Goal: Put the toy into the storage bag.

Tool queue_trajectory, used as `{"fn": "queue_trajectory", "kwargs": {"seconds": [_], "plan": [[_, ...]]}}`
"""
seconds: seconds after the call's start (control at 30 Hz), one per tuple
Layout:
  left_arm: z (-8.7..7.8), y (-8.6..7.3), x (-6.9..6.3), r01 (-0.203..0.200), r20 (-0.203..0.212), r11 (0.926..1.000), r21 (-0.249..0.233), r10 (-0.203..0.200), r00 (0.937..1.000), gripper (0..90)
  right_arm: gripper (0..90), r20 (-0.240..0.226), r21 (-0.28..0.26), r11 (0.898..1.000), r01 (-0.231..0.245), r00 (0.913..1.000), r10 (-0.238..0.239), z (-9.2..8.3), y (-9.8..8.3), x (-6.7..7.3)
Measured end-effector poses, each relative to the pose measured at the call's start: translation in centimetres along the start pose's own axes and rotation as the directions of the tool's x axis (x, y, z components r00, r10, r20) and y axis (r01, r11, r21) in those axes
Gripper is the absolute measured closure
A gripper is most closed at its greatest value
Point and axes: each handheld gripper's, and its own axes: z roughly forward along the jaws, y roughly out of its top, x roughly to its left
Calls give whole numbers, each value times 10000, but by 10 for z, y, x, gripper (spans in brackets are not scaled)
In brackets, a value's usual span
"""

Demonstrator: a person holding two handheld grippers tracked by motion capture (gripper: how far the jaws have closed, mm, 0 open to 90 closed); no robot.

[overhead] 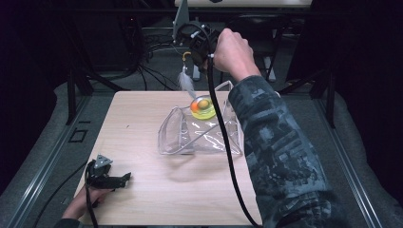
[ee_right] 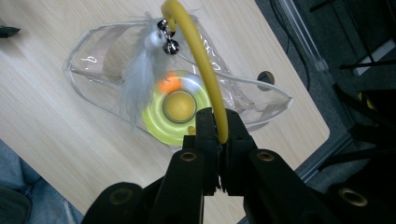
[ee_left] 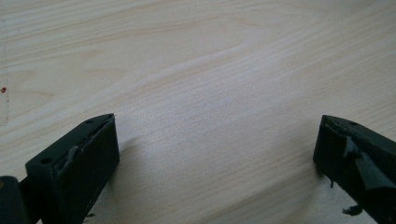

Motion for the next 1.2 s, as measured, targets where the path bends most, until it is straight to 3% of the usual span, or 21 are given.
{"fn": "queue_trajectory", "kwargs": {"seconds": [0.6, 1.2], "plan": [[0, 0, 0, -18, 15, 10000, 9, 18, 10000, 3, 878, -643, 29, 9998, -206, 9977, 207, 40, -7, 0], [0, 0, 0, -52, 27, 10000, 28, 52, 10000, 3, 879, -1105, 347, 9983, -474, 9926, 510, 86, -33, 3]]}}
